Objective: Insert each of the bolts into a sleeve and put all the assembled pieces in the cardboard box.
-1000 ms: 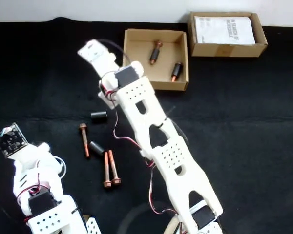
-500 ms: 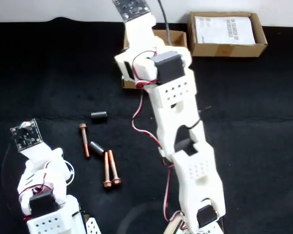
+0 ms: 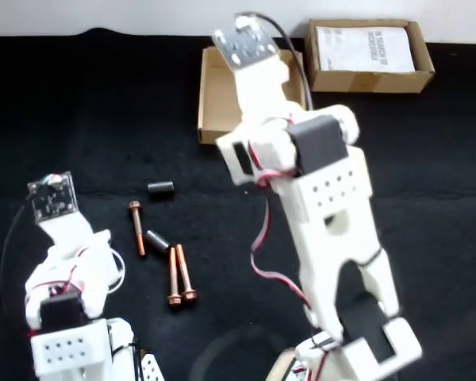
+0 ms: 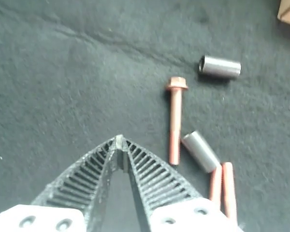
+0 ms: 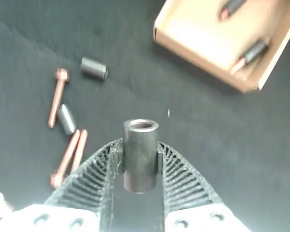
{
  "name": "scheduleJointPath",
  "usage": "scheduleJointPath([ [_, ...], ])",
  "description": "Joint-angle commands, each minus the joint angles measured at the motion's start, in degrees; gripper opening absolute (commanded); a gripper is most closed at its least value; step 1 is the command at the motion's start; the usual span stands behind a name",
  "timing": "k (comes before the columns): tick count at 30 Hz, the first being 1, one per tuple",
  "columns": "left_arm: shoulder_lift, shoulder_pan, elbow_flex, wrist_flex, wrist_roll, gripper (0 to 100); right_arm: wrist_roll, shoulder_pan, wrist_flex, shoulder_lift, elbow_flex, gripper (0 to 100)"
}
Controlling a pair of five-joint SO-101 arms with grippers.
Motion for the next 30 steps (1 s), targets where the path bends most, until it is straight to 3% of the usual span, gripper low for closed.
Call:
scheduleJointPath([
  [1,5.32,1.63,-4.79,-0.44,2.64,1,-0.70,-0.13,0.48,-8.75,9.36,0.6],
  [13,16.22,5.14,-8.04,-4.48,3.16,1,-2.81,0.04,-3.56,-28.88,38.55,0.6],
  [25,42.51,9.27,-20.97,-4.04,4.31,1,-4.40,-0.04,-8.66,-45.23,59.38,0.6],
  [30,49.71,11.91,-23.78,-4.40,4.40,12,-6.33,-0.04,-8.66,-47.16,61.49,0.6],
])
